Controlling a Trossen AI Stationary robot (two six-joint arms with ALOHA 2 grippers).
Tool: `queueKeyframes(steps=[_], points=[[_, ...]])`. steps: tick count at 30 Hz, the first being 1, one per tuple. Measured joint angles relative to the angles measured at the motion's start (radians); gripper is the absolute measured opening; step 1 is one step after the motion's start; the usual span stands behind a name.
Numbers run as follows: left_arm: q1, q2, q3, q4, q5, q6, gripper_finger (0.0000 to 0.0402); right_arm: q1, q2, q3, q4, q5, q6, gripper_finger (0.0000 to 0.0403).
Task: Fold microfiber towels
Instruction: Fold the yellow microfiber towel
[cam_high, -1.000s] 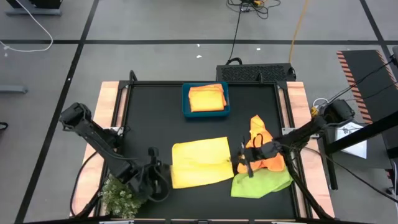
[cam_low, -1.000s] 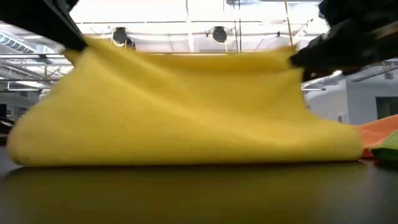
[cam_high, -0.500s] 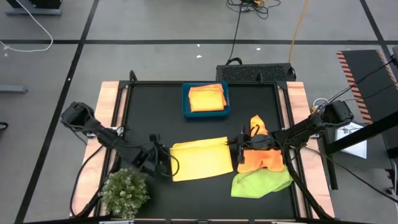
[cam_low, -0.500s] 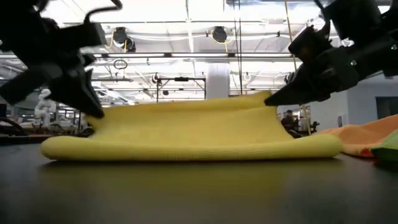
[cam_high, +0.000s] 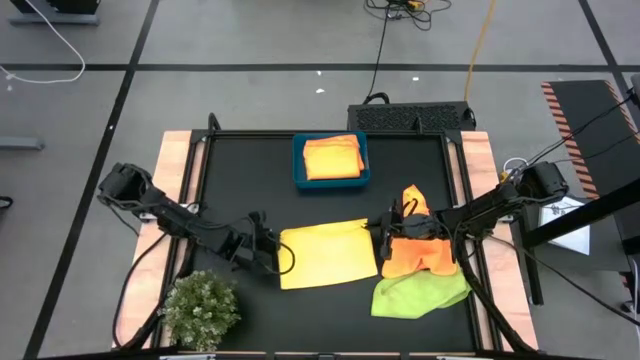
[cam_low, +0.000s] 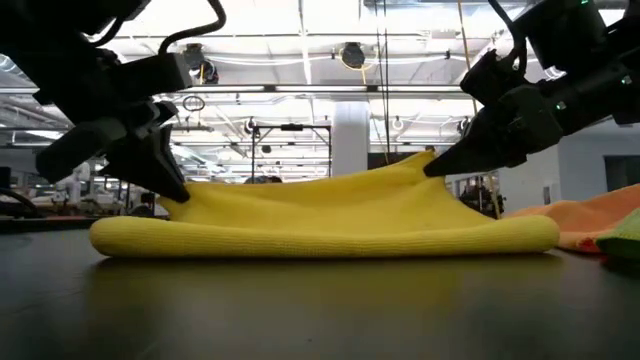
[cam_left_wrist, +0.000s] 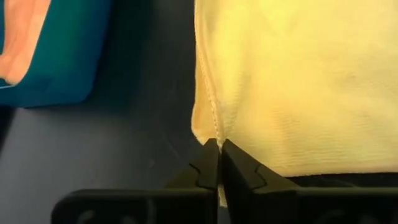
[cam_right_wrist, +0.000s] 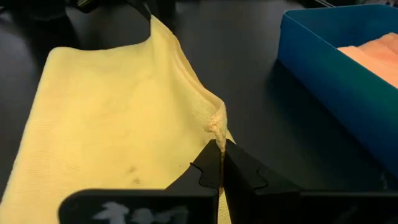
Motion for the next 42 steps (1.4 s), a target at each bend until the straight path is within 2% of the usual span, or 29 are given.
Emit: queueKeyframes(steps=[5, 9, 15, 25, 30, 34, 38, 42], points=[[0.020, 0.000, 0.000, 0.000, 0.001, 0.019, 0.0008, 0.000, 0.000, 0.000, -0.001, -0.001, 0.000, 0.0000], [0.038, 0.000, 0.000, -0.001, 0.047, 0.017, 0.0032, 0.000, 0.000, 0.000, -0.031, -0.001, -0.002, 0.0000], [0.048, 0.000, 0.000, -0.004, 0.049, -0.001, 0.0066, 0.000, 0.000, 0.000, -0.055, 0.007, -0.003, 0.0005], [0.047, -0.003, 0.004, -0.021, 0.050, -0.023, 0.0077, -0.027, -0.003, 0.000, -0.053, 0.009, -0.004, 0.0089], [0.047, -0.003, 0.105, -0.219, 0.032, -0.028, 0.0077, -0.071, -0.071, -0.001, -0.051, 0.009, -0.062, 0.0128], [0.042, -0.003, 0.203, -0.320, 0.003, -0.073, 0.0077, -0.084, -0.148, -0.001, -0.044, -0.005, -0.071, 0.0138], [0.017, -0.004, 0.254, -0.268, -0.012, -0.064, 0.0076, -0.052, -0.179, -0.001, -0.006, -0.103, -0.077, 0.0139], [-0.012, -0.008, 0.257, -0.051, -0.039, -0.045, 0.0076, 0.008, -0.156, -0.001, 0.077, -0.107, -0.129, 0.0139]])
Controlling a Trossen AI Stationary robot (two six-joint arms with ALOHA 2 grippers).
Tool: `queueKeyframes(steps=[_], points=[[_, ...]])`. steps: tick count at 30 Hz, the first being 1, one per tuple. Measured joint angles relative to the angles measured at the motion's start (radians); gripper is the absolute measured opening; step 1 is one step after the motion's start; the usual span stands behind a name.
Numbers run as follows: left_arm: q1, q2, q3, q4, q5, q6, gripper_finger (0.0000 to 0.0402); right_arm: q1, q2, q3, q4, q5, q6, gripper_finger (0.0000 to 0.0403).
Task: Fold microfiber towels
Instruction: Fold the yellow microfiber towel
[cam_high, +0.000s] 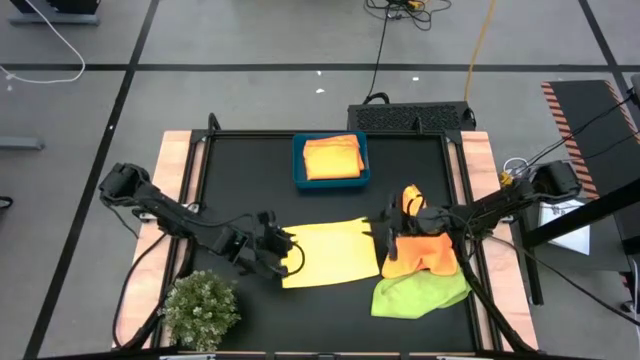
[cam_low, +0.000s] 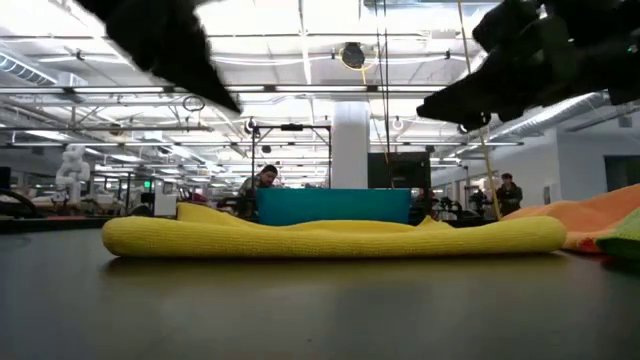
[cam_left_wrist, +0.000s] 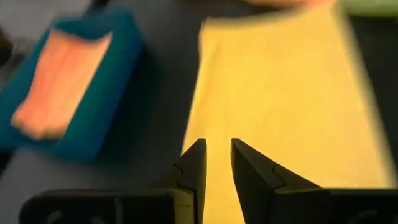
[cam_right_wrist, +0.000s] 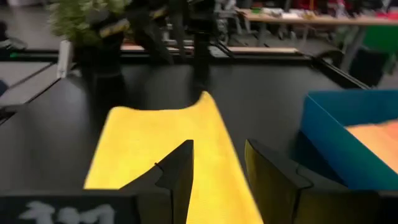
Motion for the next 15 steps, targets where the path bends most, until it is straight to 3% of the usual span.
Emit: queueKeyframes(steps=[4, 9, 15], points=[[-0.049, -0.014, 0.003, 0.190, 0.001, 0.150, 0.0076, 0.046, 0.021, 0.000, 0.047, 0.000, -0.034, 0.0139], [-0.098, -0.038, -0.025, 0.325, 0.000, 0.202, 0.0076, 0.105, 0.038, 0.000, 0.047, 0.000, -0.036, 0.0139], [-0.103, 0.031, -0.154, 0.577, 0.154, 0.142, 0.0076, 0.172, 0.084, 0.002, 0.053, -0.001, -0.036, 0.0139]])
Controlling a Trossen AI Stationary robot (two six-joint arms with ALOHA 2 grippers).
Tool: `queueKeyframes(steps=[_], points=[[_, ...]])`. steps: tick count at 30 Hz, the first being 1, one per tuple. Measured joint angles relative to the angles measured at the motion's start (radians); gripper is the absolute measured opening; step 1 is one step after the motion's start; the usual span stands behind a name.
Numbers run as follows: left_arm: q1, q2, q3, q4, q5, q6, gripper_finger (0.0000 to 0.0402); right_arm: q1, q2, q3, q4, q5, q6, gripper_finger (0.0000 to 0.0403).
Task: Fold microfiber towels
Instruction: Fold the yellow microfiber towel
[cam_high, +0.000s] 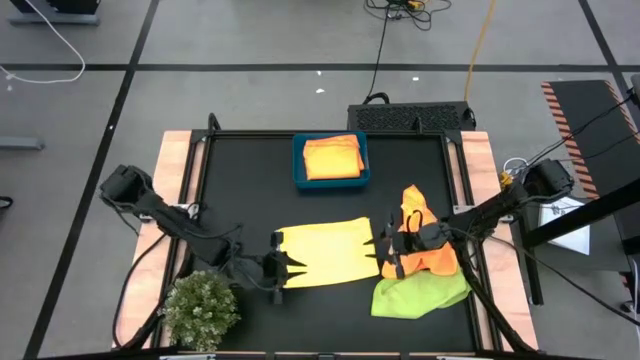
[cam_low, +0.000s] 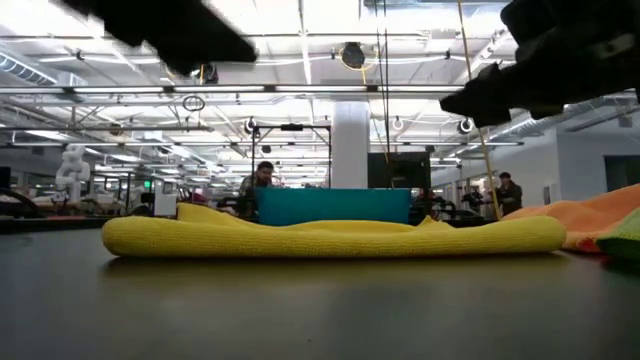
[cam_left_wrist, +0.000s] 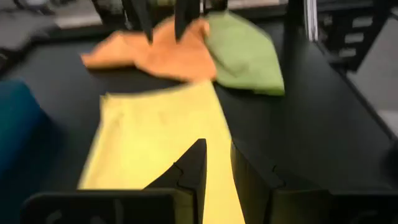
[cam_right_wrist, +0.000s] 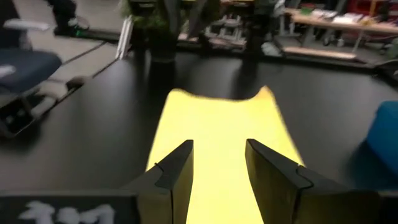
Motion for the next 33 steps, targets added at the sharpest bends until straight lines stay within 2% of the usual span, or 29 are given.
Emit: queueKeyframes(steps=[4, 9, 17, 20, 24, 33], points=[[-0.005, 0.064, -0.013, 0.037, 0.049, -0.052, 0.0076, 0.027, 0.046, 0.001, -0.005, -0.004, 0.014, 0.0139], [0.001, 0.113, -0.012, 0.014, 0.074, -0.101, 0.0076, 0.033, 0.128, 0.023, -0.038, -0.079, 0.099, 0.0139], [0.000, 0.135, -0.013, -0.033, 0.112, -0.175, 0.0076, 0.033, 0.258, 0.218, -0.364, -0.079, 0.116, 0.0139], [-0.008, 0.134, -0.012, -0.046, 0.121, -0.178, 0.0076, 0.033, 0.267, 0.279, -0.455, -0.081, 0.106, 0.0139], [-0.020, 0.134, -0.012, -0.043, 0.120, -0.179, 0.0076, 0.045, 0.267, 0.323, -0.469, -0.103, 0.086, 0.0139], [-0.021, 0.134, -0.012, -0.100, 0.113, -0.196, 0.0076, 0.065, 0.273, 0.338, -0.547, -0.101, 0.125, 0.0139]])
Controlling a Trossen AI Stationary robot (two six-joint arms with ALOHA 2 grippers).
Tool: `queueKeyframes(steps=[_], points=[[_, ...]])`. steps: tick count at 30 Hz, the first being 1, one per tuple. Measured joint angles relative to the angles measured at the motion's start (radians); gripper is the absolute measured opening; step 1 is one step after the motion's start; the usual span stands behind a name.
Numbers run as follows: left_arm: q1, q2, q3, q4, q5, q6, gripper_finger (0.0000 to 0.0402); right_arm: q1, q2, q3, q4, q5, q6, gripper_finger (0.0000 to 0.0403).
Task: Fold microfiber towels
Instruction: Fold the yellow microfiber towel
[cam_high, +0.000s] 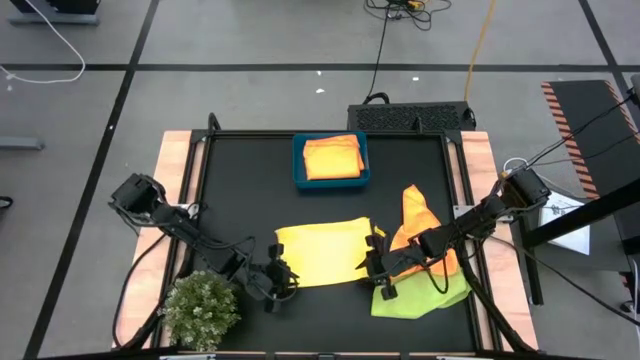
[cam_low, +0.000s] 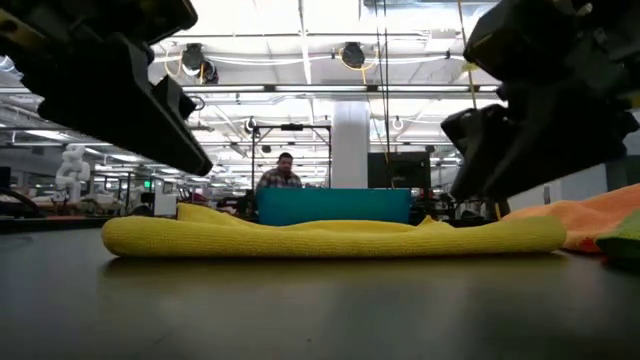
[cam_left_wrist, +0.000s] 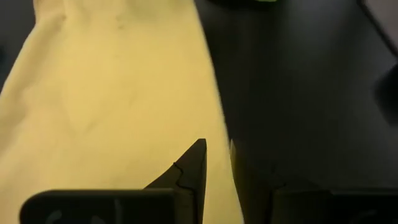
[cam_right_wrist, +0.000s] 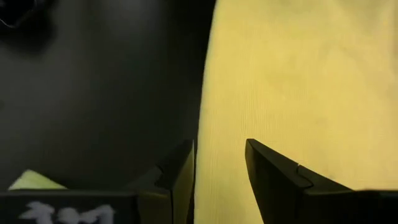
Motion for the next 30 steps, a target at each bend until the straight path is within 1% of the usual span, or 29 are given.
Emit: queueKeyframes(steps=[4, 6, 9, 12, 14, 16, 18, 21, 24, 30], points=[[0.000, 0.000, 0.000, -0.043, 0.002, -0.040, 0.0076, 0.000, 0.000, -0.001, -0.049, 0.007, 0.023, 0.0139], [0.000, 0.000, 0.000, -0.063, 0.001, -0.045, 0.0076, -0.001, 0.000, -0.001, -0.049, 0.035, 0.012, 0.0139], [0.005, 0.000, 0.000, -0.100, -0.035, -0.060, 0.0076, -0.017, 0.000, -0.001, -0.044, 0.117, -0.021, 0.0139], [0.028, 0.000, 0.000, -0.120, -0.073, -0.112, 0.0076, -0.069, 0.000, -0.001, -0.047, 0.210, -0.015, 0.0139], [0.046, 0.000, 0.000, -0.120, -0.052, -0.152, 0.0076, -0.119, 0.000, -0.001, -0.047, 0.206, 0.005, 0.0139], [0.056, 0.004, 0.000, -0.118, 0.018, -0.166, 0.0076, -0.168, 0.000, -0.001, -0.049, 0.186, 0.018, 0.0139], [0.050, 0.016, 0.000, -0.113, 0.053, -0.168, 0.0076, -0.209, 0.000, -0.001, -0.056, 0.167, 0.017, 0.0139], [0.040, 0.041, 0.000, -0.102, 0.057, -0.168, 0.0076, -0.255, 0.000, -0.001, -0.098, 0.147, 0.010, 0.0139], [0.040, 0.075, -0.001, -0.129, 0.060, -0.184, 0.0076, -0.281, 0.000, -0.001, -0.151, 0.146, 0.012, 0.0139], [0.071, 0.075, 0.003, -0.213, 0.052, -0.218, 0.0076, -0.268, 0.000, -0.001, -0.223, 0.126, 0.067, 0.0139]])
